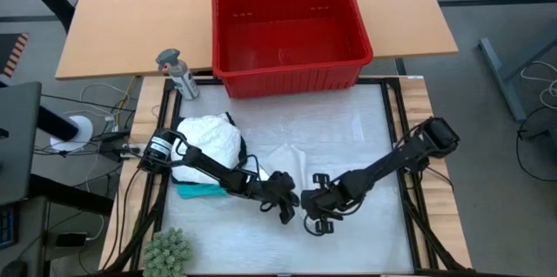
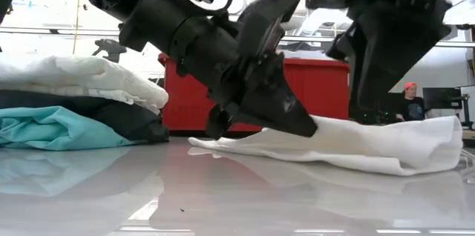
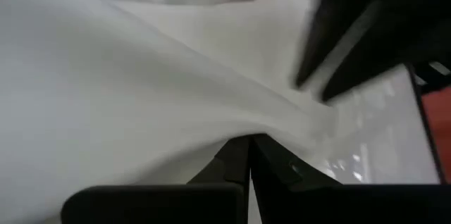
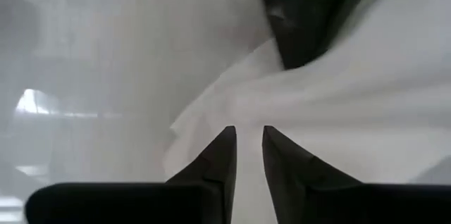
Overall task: Fold laundry
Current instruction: Fold the white shorts
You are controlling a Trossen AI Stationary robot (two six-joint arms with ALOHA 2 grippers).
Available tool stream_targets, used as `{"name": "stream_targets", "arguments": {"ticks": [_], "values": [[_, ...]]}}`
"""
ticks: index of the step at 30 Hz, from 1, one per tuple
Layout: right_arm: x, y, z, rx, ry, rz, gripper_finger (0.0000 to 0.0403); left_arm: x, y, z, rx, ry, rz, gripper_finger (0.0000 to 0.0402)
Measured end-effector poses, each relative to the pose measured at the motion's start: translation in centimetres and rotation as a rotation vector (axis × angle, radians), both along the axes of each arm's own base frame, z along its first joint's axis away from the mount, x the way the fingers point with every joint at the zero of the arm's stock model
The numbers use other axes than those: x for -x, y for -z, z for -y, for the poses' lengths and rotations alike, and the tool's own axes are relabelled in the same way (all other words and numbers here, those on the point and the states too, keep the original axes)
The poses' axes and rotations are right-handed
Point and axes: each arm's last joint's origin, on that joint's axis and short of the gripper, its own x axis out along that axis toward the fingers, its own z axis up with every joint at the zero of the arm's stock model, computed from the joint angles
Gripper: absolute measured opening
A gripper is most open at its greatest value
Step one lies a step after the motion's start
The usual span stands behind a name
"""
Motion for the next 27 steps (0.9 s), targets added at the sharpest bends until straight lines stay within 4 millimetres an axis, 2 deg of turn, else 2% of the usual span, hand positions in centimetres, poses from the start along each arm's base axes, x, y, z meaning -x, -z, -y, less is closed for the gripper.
{"name": "stream_targets", "arguments": {"ticks": [5, 10, 14, 18, 22, 27], "values": [[0.4, 1.3, 0.9, 0.019, 0.021, -0.035, 0.0087, -0.7, -0.7, 0.0, 0.060, 0.068, -0.005, 0.0000], [0.8, 2.3, 1.2, 0.016, 0.032, -0.036, 0.0087, -0.6, -1.2, -0.3, 0.039, 0.051, -0.090, 0.0000], [0.8, 2.4, 1.3, 0.013, 0.042, -0.033, 0.0087, -0.1, -2.9, -0.6, 0.008, 0.040, -0.123, 0.0000], [0.7, 2.4, 1.5, 0.035, 0.057, -0.023, 0.0087, 1.4, -4.5, -1.1, -0.059, 0.037, -0.214, 0.0000], [0.5, 2.4, 1.7, 0.035, 0.052, -0.009, 0.0087, 2.5, -6.4, -1.4, -0.231, -0.004, -0.203, 0.0000], [0.4, 2.3, 1.8, 0.036, 0.049, -0.004, 0.0087, 2.5, -5.3, -0.6, -0.507, 0.178, -0.217, 0.0002]]}}
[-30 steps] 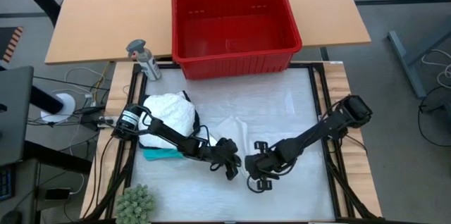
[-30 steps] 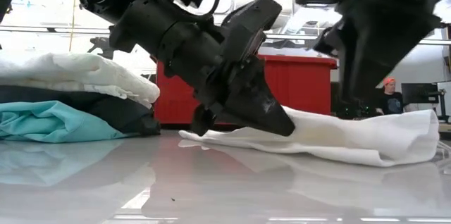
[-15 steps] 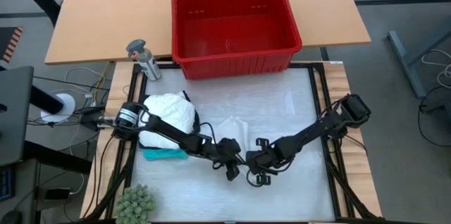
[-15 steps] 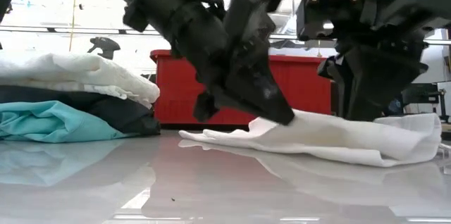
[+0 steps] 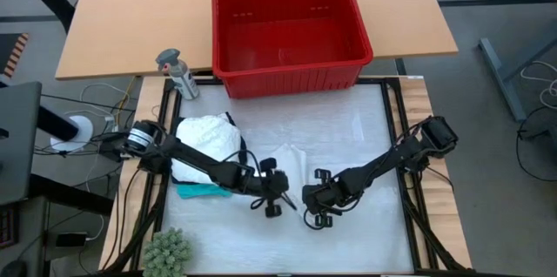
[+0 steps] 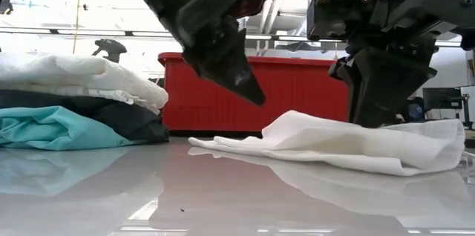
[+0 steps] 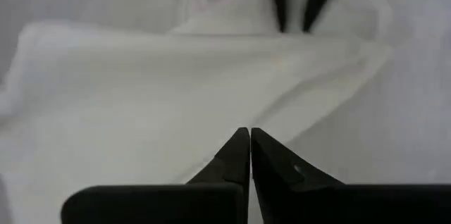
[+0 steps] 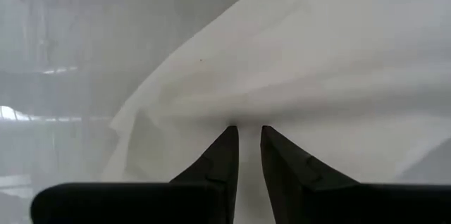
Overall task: Fold laundry
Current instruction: Fold the white shorts
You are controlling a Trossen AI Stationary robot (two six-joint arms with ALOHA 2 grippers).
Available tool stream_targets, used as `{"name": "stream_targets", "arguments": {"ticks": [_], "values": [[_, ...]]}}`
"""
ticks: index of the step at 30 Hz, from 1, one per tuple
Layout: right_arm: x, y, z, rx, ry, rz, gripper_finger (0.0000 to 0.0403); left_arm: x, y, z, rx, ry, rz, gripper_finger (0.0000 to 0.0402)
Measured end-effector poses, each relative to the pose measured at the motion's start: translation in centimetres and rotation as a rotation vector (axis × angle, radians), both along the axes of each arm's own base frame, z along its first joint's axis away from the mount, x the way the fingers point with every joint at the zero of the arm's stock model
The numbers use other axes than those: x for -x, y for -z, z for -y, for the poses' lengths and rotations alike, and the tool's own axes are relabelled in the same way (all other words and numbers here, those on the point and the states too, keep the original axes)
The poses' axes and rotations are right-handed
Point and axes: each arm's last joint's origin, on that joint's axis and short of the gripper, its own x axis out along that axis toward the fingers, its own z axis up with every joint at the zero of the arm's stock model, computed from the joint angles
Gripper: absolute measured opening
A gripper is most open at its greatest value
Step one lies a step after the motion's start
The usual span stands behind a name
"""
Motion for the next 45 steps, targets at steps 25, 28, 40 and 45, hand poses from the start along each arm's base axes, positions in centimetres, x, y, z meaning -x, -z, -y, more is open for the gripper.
{"name": "stream_targets", "arguments": {"ticks": [25, 28, 40, 45], "values": [[0.0, 0.0, 0.0, -0.007, 0.003, 0.000, 0.0087, -0.7, 1.5, -1.2, -0.267, 0.276, -0.040, 0.0168], [0.0, 0.0, 0.0, -0.008, 0.004, 0.001, 0.0087, -0.7, 1.7, -0.6, -0.287, 0.293, -0.029, 0.0165], [-0.1, 0.0, 0.2, -0.012, 0.019, -0.002, 0.0087, -1.5, 2.2, 0.9, -0.351, 0.331, 0.015, 0.0164], [-0.1, 0.0, 0.2, -0.013, 0.019, 0.000, 0.0087, -2.0, 2.9, 0.7, -0.361, 0.336, 0.017, 0.0164]]}}
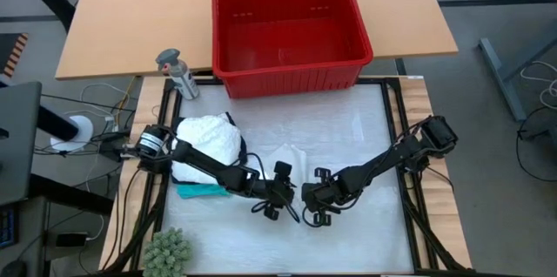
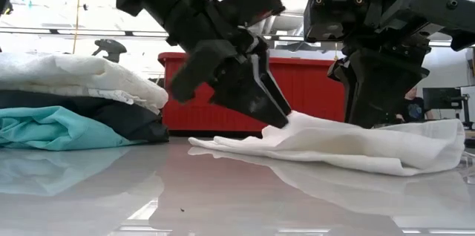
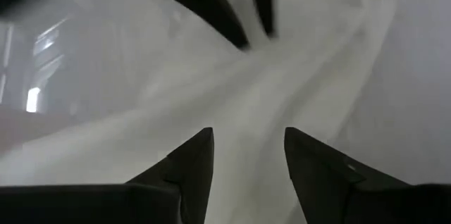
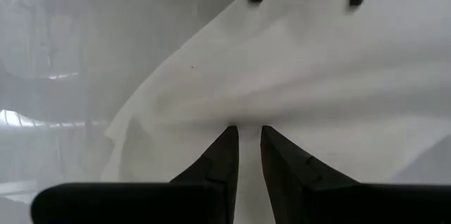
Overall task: Fold laundry
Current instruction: Fold the white shorts
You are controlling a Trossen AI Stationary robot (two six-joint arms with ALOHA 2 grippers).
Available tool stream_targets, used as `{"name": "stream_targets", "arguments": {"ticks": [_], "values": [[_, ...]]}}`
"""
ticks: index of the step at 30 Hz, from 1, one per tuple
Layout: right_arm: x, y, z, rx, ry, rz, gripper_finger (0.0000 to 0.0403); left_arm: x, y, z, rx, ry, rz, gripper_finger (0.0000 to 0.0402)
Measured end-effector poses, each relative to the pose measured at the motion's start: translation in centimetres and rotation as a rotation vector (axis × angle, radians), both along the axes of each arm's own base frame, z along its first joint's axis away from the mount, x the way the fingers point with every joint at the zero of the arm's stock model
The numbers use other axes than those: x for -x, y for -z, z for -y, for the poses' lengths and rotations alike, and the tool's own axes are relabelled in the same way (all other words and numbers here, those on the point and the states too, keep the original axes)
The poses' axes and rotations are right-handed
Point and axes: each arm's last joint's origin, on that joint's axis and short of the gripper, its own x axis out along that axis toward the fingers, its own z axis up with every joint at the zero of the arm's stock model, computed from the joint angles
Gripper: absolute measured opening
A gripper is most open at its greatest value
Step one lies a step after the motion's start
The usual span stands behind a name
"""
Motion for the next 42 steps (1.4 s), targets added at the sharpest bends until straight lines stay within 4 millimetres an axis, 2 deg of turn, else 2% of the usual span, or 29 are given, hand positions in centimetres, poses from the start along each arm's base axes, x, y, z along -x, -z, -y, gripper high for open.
{"name": "stream_targets", "arguments": {"ticks": [3, 8, 13, 17, 22, 26, 36, 42], "values": [[0.0, 0.0, 0.0, -0.002, 0.004, 0.000, 0.0087, -0.2, 1.0, 0.5, -0.018, 0.032, -0.043, 0.0164], [0.0, 0.0, 0.0, -0.003, 0.008, -0.002, 0.0087, -1.7, 0.8, 1.3, -0.066, 0.023, -0.006, 0.0164], [0.1, 0.0, 0.0, -0.007, 0.014, -0.006, 0.0087, -2.1, 1.1, 1.1, -0.065, 0.016, -0.032, 0.0158], [0.0, 0.0, 0.0, -0.009, 0.014, -0.004, 0.0087, -1.9, 1.6, 0.8, -0.082, -0.001, -0.068, 0.0131], [0.1, 0.0, -0.1, -0.012, 0.019, -0.006, 0.0087, -1.6, 1.5, 0.5, -0.131, -0.031, -0.092, 0.0065], [0.1, 0.0, -0.1, -0.011, 0.020, -0.007, 0.0087, -1.4, 0.7, 0.4, -0.196, -0.080, -0.119, 0.0009], [0.2, 0.0, 0.0, -0.008, 0.019, -0.016, 0.0087, -1.9, -2.2, 0.6, -0.264, -0.140, -0.221, 0.0000], [0.2, 0.1, 0.0, -0.004, 0.020, -0.022, 0.0087, -1.1, -2.3, 1.2, -0.269, -0.147, -0.306, 0.0000]]}}
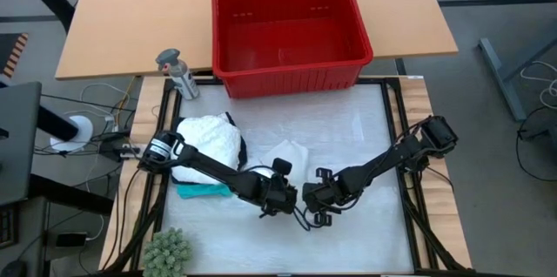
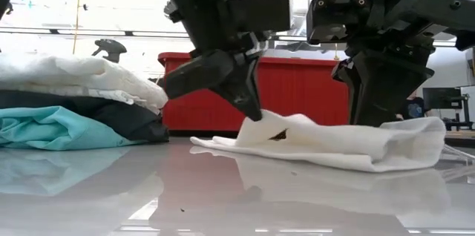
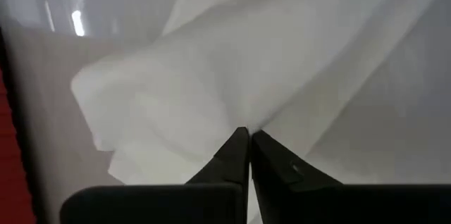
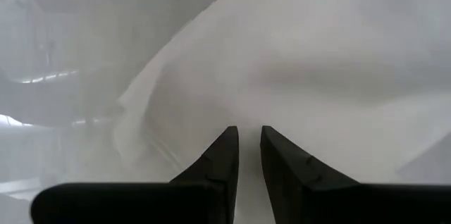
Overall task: Fold laundry
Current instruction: Fold the white shorts
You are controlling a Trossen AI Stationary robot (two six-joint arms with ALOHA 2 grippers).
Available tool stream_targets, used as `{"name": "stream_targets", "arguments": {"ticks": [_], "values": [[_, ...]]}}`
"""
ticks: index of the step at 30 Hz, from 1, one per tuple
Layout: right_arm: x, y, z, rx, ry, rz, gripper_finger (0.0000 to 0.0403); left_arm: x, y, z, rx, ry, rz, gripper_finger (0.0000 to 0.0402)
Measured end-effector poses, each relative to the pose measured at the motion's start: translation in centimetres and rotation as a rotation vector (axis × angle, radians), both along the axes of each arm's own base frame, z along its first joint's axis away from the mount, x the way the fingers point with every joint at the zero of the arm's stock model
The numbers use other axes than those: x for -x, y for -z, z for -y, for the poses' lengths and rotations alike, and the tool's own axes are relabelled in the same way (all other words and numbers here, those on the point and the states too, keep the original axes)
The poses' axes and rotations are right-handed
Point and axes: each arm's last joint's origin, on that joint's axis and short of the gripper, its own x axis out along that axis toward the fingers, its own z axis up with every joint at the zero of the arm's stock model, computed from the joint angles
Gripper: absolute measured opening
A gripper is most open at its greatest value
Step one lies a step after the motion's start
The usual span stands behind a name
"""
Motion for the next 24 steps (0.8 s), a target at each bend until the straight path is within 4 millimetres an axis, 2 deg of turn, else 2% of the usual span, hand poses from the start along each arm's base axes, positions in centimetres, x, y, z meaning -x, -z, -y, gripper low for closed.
{"name": "stream_targets", "arguments": {"ticks": [7, 15, 19, 24], "values": [[0.0, 0.0, 0.0, 0.003, -0.002, -0.003, 0.0087, 1.2, 0.4, 0.4, -0.006, -0.055, -0.078, 0.0000], [0.0, 0.0, 0.0, 0.007, -0.009, -0.003, 0.0087, 1.4, 0.5, 0.9, 0.086, -0.081, -0.086, 0.0000], [0.0, 0.0, 0.0, 0.008, -0.009, -0.002, 0.0087, 1.9, 0.8, 1.4, 0.171, -0.041, -0.163, 0.0000], [-0.1, 0.5, 0.0, 0.013, -0.008, -0.011, 0.0087, 2.2, 0.8, 1.3, 0.172, -0.063, -0.182, 0.0000]]}}
